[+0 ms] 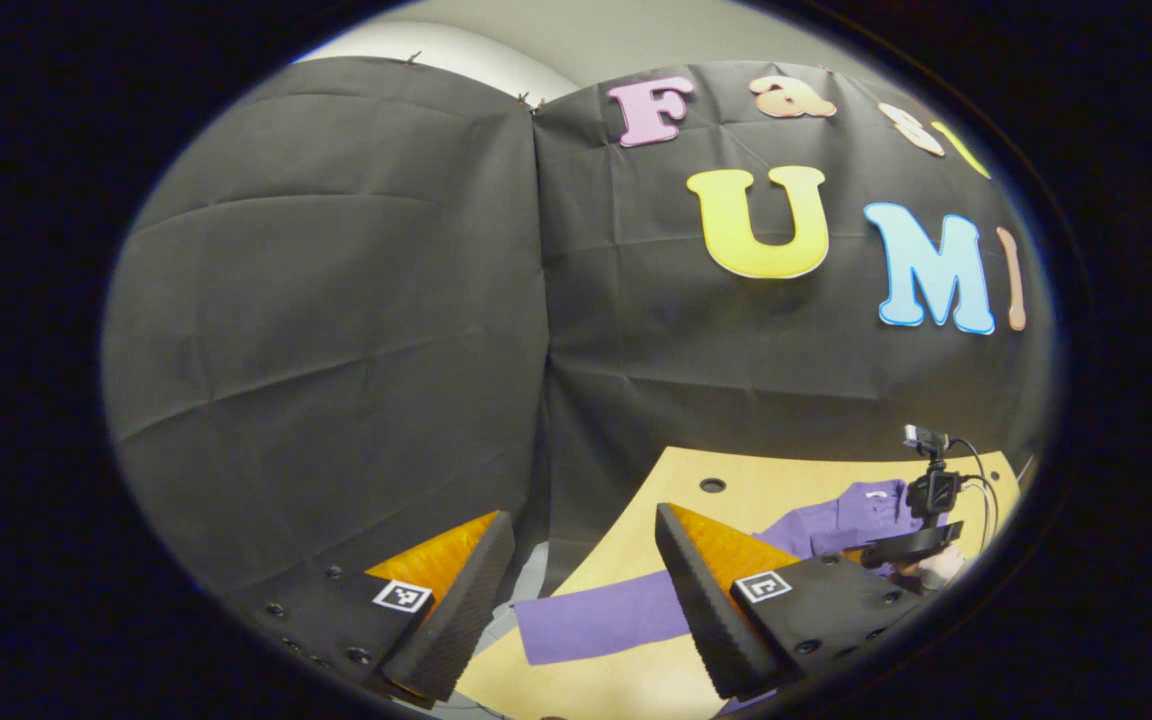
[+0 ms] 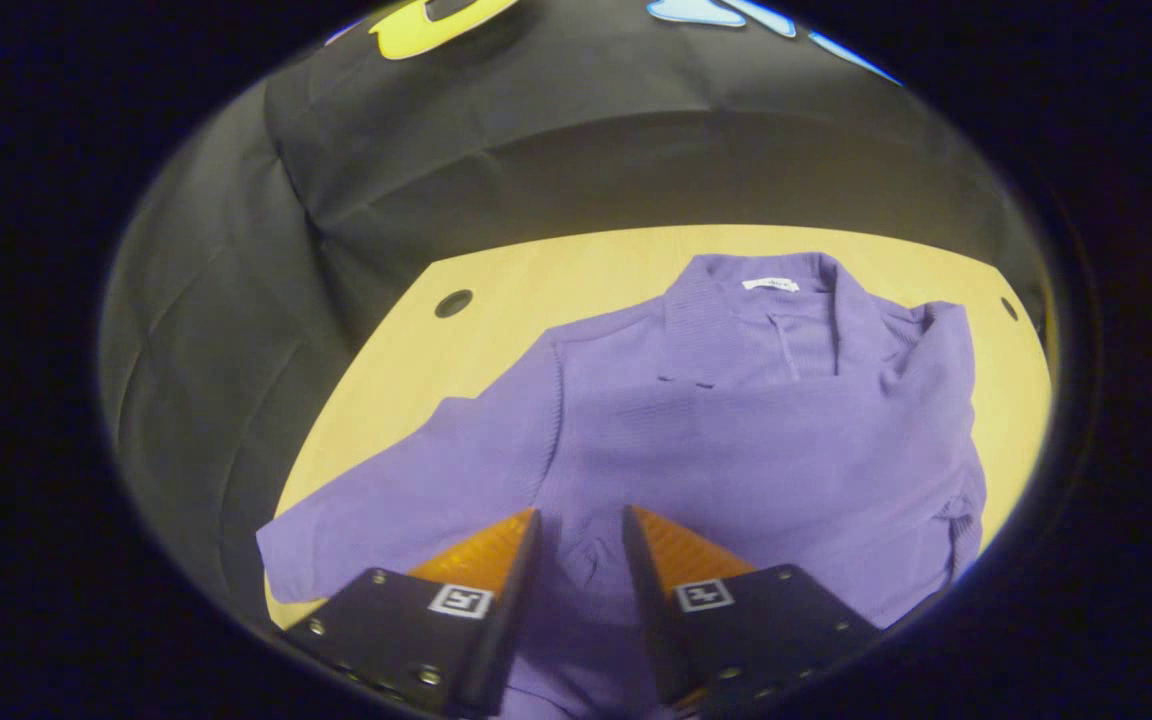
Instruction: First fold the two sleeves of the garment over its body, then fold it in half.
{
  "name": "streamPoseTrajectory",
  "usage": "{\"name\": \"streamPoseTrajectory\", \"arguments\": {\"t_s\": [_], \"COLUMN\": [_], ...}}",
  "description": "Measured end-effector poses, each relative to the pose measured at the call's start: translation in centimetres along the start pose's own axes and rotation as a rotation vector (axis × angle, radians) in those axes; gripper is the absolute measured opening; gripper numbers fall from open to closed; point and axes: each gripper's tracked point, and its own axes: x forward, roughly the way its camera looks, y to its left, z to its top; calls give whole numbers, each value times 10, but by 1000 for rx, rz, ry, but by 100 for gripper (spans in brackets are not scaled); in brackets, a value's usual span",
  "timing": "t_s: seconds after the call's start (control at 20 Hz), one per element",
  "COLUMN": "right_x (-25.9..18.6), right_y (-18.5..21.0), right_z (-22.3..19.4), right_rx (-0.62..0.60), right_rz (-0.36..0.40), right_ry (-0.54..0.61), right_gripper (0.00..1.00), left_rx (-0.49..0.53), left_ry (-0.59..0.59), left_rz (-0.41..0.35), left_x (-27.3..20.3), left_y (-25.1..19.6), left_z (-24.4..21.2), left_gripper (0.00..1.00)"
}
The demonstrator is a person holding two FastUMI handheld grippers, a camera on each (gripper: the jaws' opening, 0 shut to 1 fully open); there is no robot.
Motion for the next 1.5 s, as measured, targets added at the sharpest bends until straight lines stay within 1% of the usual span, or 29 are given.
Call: {"name": "streamPoseTrajectory", "arguments": {"t_s": [0.05,0.1,0.25,0.3,0.35,0.45,0.5,0.55,0.6,0.65,0.7,0.75,0.8,0.85,0.9,0.95,1.0,1.05,1.1,1.15,1.3,1.35,1.4,1.45,1.5], "right_x": [-3,-3,-12,-21,-25,-40,-48,-56,-63,-72,-80,-95,-103,-112,-122,-129,-137,-145,-151,-158,-176,-181,-183,-187,-189], "right_y": [0,1,5,7,7,6,4,3,0,-2,-6,-12,-17,-22,-29,-35,-41,-49,-57,-64,-91,-97,-103,-107,-111], "right_z": [1,2,8,12,14,18,19,21,22,24,26,28,29,30,30,30,29,27,24,22,13,12,10,8,7], "right_rx": [-5,-6,-6,-9,-14,-34,-43,-51,-55,-56,-55,-51,-49,-47,-41,-37,-32,-27,-24,-22,-3,1,5,8,11], "right_rz": [-4,-4,3,10,12,13,12,12,10,10,7,1,-5,-11,-20,-32,-43,-59,-74,-88,-140,-152,-163,-173,-179], "right_ry": [-6,-9,-29,-42,-49,-65,-74,-83,-89,-99,-107,-121,-128,-135,-144,-150,-155,-159,-160,-162,-162,-162,-165,-166,-167], "right_gripper": [55,63,63,58,63,63,63,63,63,63,63,63,58,58,63,58,58,58,63,63,63,63,63,63,58], "left_rx": [-2,-5,-15,-11,-7,0,0,-3,-8,-14,-18,-21,-20,-17,-13,-9,-7,-8,-9,-9,-5,-8,-10,-8,-5], "left_ry": [2,3,13,21,30,56,72,90,110,131,151,181,200,219,243,262,284,323,362,388,450,463,473,483,491], "left_rz": [-1,-3,-11,-14,-19,-30,-34,-39,-42,-46,-51,-53,-51,-52,-54,-56,-56,-58,-56,-52,-37,-35,-33,-28,-25], "left_x": [1,3,9,15,19,32,38,43,50,54,60,71,78,85,92,99,107,116,120,124,134,134,135,134,134], "left_y": [0,-1,-5,-6,-8,-12,-14,-15,-16,-14,-14,-15,-15,-15,-15,-16,-15,-14,-14,-12,-10,-8,-6,-5,-5], "left_z": [-2,-3,-11,-20,-30,-51,-63,-76,-88,-102,-115,-136,-147,-159,-174,-187,-200,-219,-234,-248,-284,-290,-296,-300,-305], "left_gripper": [99,99,99,99,99,99,95,95,99,99,90,95,99,95,99,99,95,97,98,100,100,100,97,97,100]}}
